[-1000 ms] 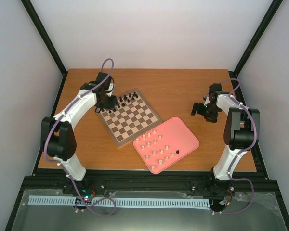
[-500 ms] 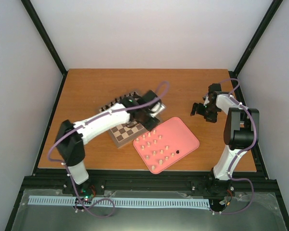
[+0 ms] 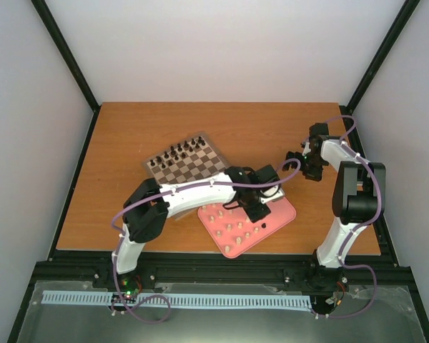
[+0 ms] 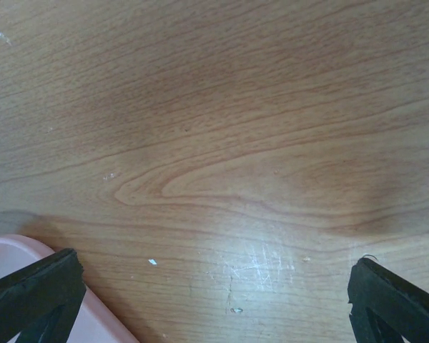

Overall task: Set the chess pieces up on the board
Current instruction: Pick up the chess piece from the storage box.

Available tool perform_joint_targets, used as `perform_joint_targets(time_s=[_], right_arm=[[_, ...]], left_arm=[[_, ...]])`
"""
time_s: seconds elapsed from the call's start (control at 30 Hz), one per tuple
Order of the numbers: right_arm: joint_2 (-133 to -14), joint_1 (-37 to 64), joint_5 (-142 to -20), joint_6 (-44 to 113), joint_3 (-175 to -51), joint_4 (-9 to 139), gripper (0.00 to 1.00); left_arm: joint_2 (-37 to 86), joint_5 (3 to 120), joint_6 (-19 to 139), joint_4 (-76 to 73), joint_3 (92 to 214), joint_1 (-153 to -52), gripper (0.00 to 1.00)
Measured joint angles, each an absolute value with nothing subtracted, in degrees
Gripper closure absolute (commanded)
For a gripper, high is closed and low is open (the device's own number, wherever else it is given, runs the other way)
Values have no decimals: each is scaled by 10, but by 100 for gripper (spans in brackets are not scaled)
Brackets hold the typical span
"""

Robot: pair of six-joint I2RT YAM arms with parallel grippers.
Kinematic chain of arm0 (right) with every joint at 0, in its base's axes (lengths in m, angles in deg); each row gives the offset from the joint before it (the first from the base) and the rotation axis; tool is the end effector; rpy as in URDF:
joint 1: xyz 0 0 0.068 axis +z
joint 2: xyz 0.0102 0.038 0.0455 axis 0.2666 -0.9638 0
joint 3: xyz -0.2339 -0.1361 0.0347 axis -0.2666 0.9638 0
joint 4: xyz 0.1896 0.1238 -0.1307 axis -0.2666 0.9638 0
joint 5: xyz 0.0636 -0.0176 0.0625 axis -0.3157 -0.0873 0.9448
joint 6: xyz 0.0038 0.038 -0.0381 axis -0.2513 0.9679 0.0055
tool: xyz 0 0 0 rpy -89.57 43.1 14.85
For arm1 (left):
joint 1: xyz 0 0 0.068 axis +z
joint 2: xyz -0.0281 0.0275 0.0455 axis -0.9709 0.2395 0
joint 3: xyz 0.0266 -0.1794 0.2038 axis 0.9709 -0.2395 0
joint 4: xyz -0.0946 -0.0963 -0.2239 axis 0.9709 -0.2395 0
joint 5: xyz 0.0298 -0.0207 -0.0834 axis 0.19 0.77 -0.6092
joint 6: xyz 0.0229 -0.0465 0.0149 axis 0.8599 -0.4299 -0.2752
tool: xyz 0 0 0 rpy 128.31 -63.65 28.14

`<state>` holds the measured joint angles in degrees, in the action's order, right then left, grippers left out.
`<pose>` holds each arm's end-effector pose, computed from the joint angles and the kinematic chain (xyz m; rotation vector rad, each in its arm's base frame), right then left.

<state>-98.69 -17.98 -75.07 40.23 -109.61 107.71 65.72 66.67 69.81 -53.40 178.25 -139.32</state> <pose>0.3536 -0.0070 0.1735 0.3425 2.9045 0.3843 0.1916 -0.3832 0.2269 1.4506 2.4311 -0.3541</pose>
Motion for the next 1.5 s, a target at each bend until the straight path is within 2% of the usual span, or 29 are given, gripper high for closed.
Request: perform_joint_targets(time_s=[0.47,0.93,1.37,1.5], right_arm=[[-978,-179,-751,403,-1096,1076,0],[-977,-179,-752,403,-1096,1076,0],[-977,-179,-752,403,-1096,1076,0],[-977,-179,-752,403,-1096,1076,0]], left_arm=[[735,626,697,-511,1795,-1405,61],[758,604,701,-509,1833,-1407,70],[768,588,703,-512,1835,-1414,71],[768,585,704,-512,1835,-1414,80]])
